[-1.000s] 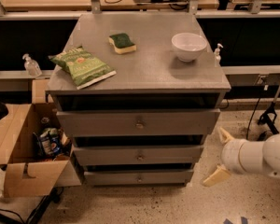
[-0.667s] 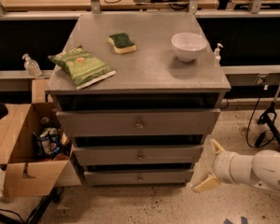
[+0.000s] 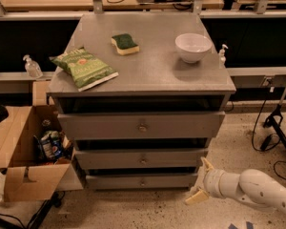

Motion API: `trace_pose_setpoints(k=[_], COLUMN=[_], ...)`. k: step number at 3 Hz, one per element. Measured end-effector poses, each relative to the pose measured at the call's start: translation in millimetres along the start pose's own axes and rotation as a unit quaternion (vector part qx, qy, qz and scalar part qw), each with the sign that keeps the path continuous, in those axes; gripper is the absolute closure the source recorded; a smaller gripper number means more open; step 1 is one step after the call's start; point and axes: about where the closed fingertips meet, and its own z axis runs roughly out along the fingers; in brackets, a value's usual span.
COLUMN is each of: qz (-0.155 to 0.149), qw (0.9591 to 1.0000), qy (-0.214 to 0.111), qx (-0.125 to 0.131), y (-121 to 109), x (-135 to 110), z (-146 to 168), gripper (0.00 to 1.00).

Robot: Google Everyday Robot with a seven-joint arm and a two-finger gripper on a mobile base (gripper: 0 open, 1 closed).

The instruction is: Open bottom drawer

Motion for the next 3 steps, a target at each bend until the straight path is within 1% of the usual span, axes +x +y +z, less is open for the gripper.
trace_pose_setpoints(k=[1,2,3], qz=[0.011,0.015,0.022], qw=[0.9999,0.9996,0.9967], qy=[-0.003,0.007,0.036], qx=[-0.009,-0.023,-0.069], y=[8,17,46], x=[9,15,56], z=[13,29,103], gripper=[0.00,0.00,0.00])
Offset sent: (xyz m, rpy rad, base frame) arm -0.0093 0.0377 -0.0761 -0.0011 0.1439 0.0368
